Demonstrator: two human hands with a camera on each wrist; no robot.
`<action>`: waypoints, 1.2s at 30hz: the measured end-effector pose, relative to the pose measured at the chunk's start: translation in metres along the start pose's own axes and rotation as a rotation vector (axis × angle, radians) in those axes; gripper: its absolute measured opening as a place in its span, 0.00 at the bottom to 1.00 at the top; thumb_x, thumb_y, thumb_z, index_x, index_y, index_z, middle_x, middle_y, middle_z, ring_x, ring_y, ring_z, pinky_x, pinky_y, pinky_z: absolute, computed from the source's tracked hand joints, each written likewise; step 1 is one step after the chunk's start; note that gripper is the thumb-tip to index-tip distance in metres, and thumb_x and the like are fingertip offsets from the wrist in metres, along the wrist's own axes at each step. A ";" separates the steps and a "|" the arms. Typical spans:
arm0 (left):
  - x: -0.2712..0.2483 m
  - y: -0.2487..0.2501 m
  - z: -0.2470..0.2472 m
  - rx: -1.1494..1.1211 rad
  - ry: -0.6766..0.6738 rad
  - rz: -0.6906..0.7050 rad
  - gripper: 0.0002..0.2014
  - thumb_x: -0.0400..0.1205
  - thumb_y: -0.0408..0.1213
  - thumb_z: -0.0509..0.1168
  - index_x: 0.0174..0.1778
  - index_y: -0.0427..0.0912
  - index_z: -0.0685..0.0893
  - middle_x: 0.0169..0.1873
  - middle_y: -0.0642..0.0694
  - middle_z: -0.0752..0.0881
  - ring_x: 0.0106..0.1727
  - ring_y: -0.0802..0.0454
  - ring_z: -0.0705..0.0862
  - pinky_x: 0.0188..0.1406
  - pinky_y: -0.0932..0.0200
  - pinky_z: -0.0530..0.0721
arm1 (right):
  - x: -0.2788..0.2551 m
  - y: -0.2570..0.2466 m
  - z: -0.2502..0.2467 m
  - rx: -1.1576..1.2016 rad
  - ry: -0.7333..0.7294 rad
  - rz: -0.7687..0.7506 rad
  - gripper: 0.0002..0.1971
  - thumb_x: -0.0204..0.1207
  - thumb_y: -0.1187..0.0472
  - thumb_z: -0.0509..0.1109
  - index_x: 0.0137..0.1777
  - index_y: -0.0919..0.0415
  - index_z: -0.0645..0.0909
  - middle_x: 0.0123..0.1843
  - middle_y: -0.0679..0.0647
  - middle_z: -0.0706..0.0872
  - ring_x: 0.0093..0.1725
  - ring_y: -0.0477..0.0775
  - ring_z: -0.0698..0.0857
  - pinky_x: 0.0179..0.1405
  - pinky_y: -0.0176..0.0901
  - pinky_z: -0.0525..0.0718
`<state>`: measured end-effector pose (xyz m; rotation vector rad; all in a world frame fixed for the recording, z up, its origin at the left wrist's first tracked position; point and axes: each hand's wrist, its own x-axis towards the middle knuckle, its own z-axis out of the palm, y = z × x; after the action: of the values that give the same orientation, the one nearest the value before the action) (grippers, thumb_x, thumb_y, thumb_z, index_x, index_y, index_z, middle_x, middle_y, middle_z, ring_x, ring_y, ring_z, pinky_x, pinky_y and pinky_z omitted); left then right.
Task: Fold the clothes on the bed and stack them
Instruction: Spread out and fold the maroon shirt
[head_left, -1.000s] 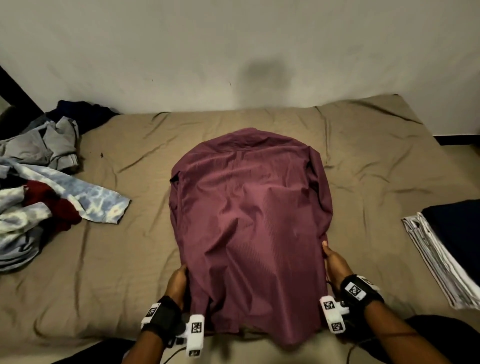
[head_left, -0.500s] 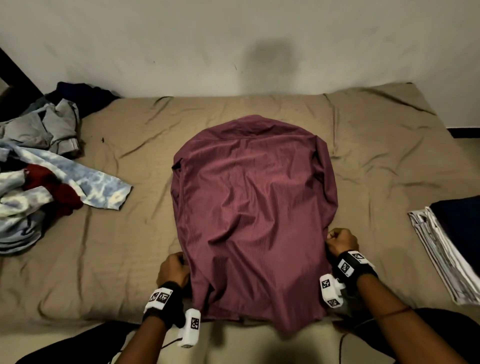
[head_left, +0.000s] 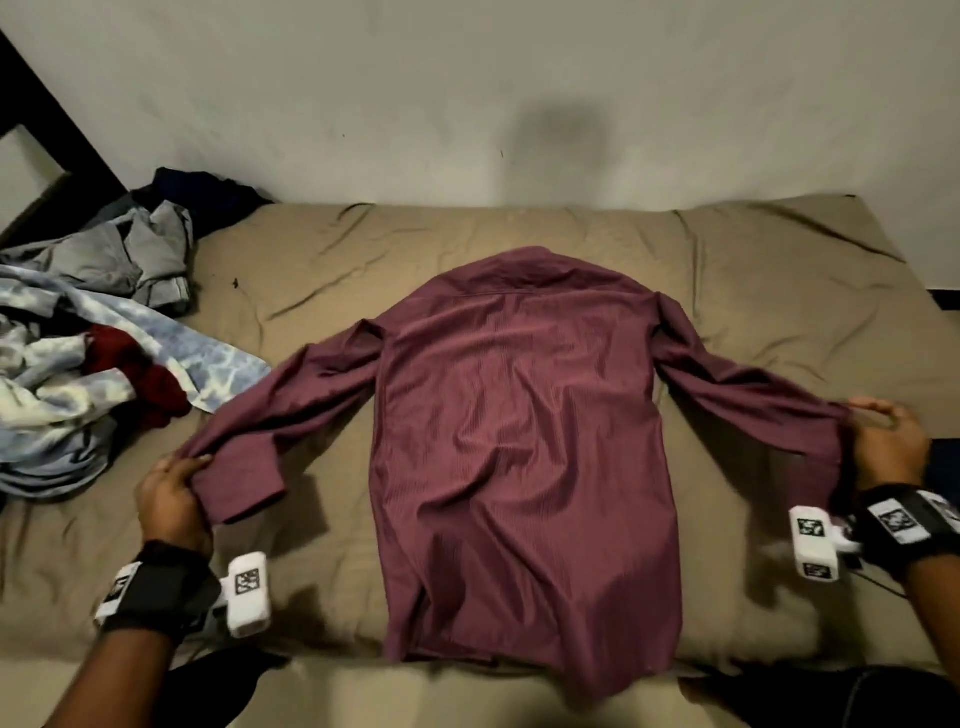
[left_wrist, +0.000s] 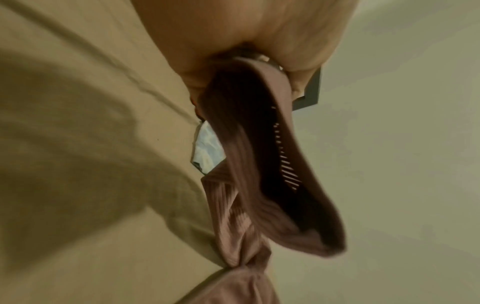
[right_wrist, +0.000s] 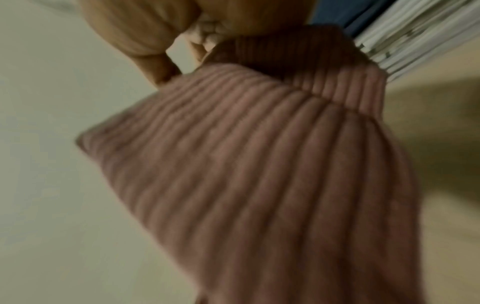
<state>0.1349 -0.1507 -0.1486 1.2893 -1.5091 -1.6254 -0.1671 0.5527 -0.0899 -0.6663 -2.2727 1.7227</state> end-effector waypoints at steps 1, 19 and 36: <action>0.008 0.001 -0.002 0.041 0.021 0.001 0.08 0.75 0.30 0.70 0.47 0.44 0.89 0.49 0.41 0.87 0.50 0.45 0.87 0.55 0.48 0.85 | 0.003 -0.007 -0.004 0.127 0.038 0.022 0.11 0.74 0.70 0.72 0.42 0.51 0.83 0.36 0.43 0.88 0.47 0.53 0.85 0.56 0.44 0.85; -0.169 -0.092 0.091 0.354 -0.444 -0.386 0.18 0.72 0.50 0.78 0.27 0.38 0.86 0.30 0.40 0.88 0.37 0.47 0.82 0.42 0.50 0.80 | -0.156 0.135 0.058 -0.543 -0.494 0.257 0.21 0.67 0.42 0.83 0.28 0.56 0.81 0.27 0.47 0.86 0.32 0.54 0.85 0.39 0.49 0.82; -0.187 -0.077 0.049 0.263 -0.510 -0.532 0.14 0.79 0.36 0.77 0.53 0.29 0.89 0.49 0.29 0.92 0.42 0.37 0.92 0.42 0.50 0.89 | -0.181 0.116 0.009 -0.071 -0.466 0.567 0.16 0.73 0.62 0.81 0.52 0.76 0.88 0.53 0.75 0.90 0.49 0.67 0.89 0.61 0.65 0.85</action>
<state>0.1762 0.0510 -0.1779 1.5984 -1.8270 -2.2877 0.0137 0.4840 -0.1842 -1.1101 -2.6349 2.2523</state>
